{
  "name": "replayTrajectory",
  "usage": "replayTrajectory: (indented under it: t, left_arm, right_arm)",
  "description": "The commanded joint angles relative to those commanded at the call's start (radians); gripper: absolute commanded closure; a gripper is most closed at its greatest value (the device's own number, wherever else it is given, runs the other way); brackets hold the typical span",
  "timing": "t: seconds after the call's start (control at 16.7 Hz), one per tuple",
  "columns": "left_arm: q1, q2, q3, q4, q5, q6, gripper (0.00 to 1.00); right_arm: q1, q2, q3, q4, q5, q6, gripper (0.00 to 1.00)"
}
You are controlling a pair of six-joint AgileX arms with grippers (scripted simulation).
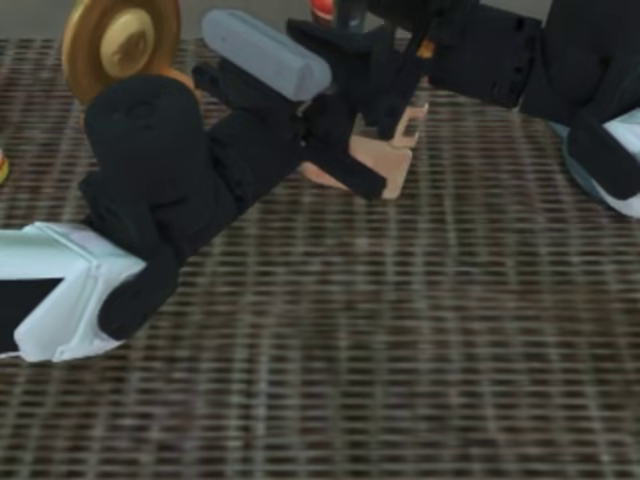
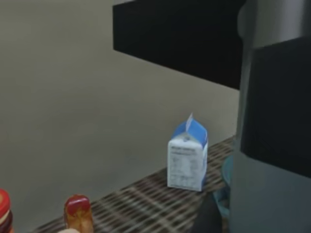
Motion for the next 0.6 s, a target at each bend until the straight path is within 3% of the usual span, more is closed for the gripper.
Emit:
replayTrajectory:
  t: [0.36, 0.6]
  left_arm:
    - [0.000, 0.000, 0.000, 0.000, 0.000, 0.000, 1.00]
    - [0.000, 0.000, 0.000, 0.000, 0.000, 0.000, 1.00]
  right_arm:
    - [0.000, 0.000, 0.000, 0.000, 0.000, 0.000, 0.98]
    - [0.000, 0.000, 0.000, 0.000, 0.000, 0.000, 1.00]
